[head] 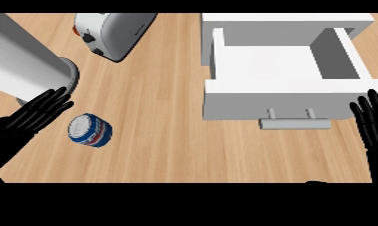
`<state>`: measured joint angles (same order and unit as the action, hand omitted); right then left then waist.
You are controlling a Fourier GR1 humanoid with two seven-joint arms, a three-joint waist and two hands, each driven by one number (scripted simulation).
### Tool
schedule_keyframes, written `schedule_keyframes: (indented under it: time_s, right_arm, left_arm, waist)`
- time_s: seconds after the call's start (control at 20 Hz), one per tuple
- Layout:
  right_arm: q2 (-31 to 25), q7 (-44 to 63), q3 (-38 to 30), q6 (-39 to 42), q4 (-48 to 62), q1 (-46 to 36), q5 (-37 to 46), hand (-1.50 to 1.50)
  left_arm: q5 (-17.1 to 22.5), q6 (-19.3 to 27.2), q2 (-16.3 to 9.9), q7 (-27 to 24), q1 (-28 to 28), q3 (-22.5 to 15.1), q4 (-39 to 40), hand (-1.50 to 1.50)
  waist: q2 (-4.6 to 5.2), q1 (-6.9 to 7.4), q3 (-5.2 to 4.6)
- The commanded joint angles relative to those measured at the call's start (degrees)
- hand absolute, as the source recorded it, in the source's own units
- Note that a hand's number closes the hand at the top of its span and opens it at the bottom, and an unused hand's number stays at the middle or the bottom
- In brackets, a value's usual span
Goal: Pick up the can, place it into the drawer and close the drawer
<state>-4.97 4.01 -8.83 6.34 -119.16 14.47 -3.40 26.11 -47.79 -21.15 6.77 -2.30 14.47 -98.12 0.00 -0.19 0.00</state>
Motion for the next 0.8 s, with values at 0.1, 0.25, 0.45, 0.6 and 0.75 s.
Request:
schedule_keyframes:
  time_s: [0.1, 0.25, 0.45, 0.6, 0.75]
  right_arm:
    - [-0.28, -5.96, -3.43, 3.67, 3.84, 1.60, -2.28, -1.50]
    - [-0.57, -1.35, -3.30, 2.16, 2.90, -1.34, -0.89, -1.50]
    - [-0.67, -0.30, -2.98, 2.71, 1.51, -1.56, -0.32, -1.50]
    - [0.98, -5.20, -2.69, 2.57, 7.61, -2.71, 1.09, -1.50]
    - [-0.67, -1.02, -4.26, 3.64, 2.68, -3.17, -1.02, -1.50]
  left_arm:
    - [-8.68, -0.39, 3.84, -4.77, 0.00, 0.55, 3.16, -1.50]
    - [-13.78, 0.37, 5.77, -8.41, 2.45, -0.02, 6.97, -1.50]
    - [-22.59, -2.25, 4.84, -19.53, 3.60, 1.06, 16.52, -1.50]
    - [-24.08, -1.15, 3.94, -22.34, 6.30, 1.54, 21.32, -1.50]
    - [-27.46, 2.00, 5.20, -24.18, 5.12, 0.06, 20.90, -1.50]
  waist:
    - [-0.02, 0.03, 0.01]
    - [0.00, 0.05, -0.01]
    - [0.03, -0.03, -0.03]
    - [0.05, -0.02, -0.02]
    - [0.00, 0.04, -0.01]
